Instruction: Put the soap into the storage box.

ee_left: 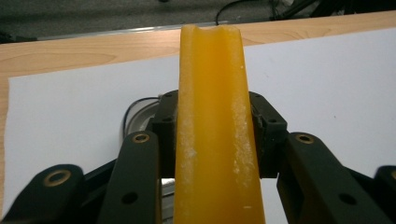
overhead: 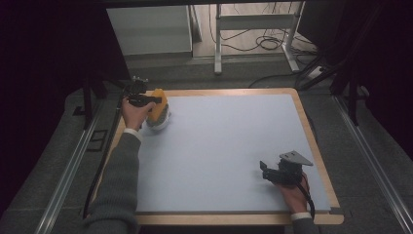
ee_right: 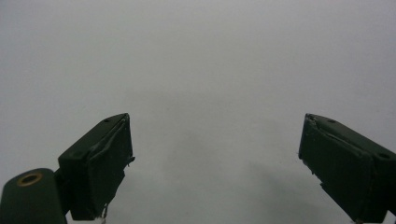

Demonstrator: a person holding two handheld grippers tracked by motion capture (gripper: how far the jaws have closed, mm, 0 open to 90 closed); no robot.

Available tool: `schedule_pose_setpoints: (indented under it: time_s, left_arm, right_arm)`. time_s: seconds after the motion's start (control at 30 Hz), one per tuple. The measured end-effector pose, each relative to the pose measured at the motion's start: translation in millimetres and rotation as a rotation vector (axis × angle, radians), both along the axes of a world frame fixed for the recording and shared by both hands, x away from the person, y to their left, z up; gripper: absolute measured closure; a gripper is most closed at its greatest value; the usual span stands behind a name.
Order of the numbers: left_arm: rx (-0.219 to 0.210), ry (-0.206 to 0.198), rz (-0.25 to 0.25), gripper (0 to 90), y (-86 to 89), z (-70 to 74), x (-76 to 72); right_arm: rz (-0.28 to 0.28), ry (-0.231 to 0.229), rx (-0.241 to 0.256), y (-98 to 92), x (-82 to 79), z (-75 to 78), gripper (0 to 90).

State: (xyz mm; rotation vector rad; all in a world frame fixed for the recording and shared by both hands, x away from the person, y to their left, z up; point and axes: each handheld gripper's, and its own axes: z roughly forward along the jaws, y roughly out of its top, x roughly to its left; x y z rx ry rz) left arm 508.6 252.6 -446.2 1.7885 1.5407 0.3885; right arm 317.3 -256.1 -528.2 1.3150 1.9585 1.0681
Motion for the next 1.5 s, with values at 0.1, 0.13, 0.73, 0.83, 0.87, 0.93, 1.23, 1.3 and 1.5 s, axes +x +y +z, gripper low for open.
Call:
schedule_pose_setpoints:
  time_s: [0.1,0.13,0.73,0.83,0.87,0.93,1.23,1.3,1.5]
  left_arm:
    - [0.002,0.010,0.011,61.4,2.2,-4.3,2.2]
    - [0.002,0.014,0.009,61.3,2.9,-6.0,2.6]
    - [-0.003,0.048,0.037,61.1,5.0,-27.5,7.4]
    - [-0.004,0.034,0.039,58.7,6.4,-25.2,5.7]
    - [-0.002,0.023,0.040,56.2,6.6,-23.5,4.7]
    - [0.012,0.017,0.034,50.6,8.4,-18.9,2.0]
    - [0.058,0.025,-0.005,28.6,19.4,-5.4,-16.0]
    - [0.056,0.018,-0.007,26.7,21.3,-3.1,-21.5]
    - [0.049,-0.013,-0.077,24.6,17.2,3.2,-42.8]
  right_arm:
    - [0.000,0.000,0.000,0.0,0.0,0.0,9.9]
    - [0.000,0.000,0.000,0.0,0.0,0.0,9.9]
    - [0.001,0.000,-0.001,0.2,0.0,0.0,9.9]
    - [0.001,0.001,0.000,0.3,-0.2,0.1,9.9]
    - [0.001,0.001,-0.001,0.3,-0.2,0.0,9.9]
    - [0.001,-0.001,-0.002,0.3,-0.2,0.0,9.9]
    - [0.000,-0.003,-0.008,0.9,-0.3,-0.1,9.9]
    - [-0.001,-0.002,-0.007,0.9,-0.3,-0.1,9.9]
    - [-0.003,-0.003,-0.010,1.1,-0.3,-0.1,9.9]
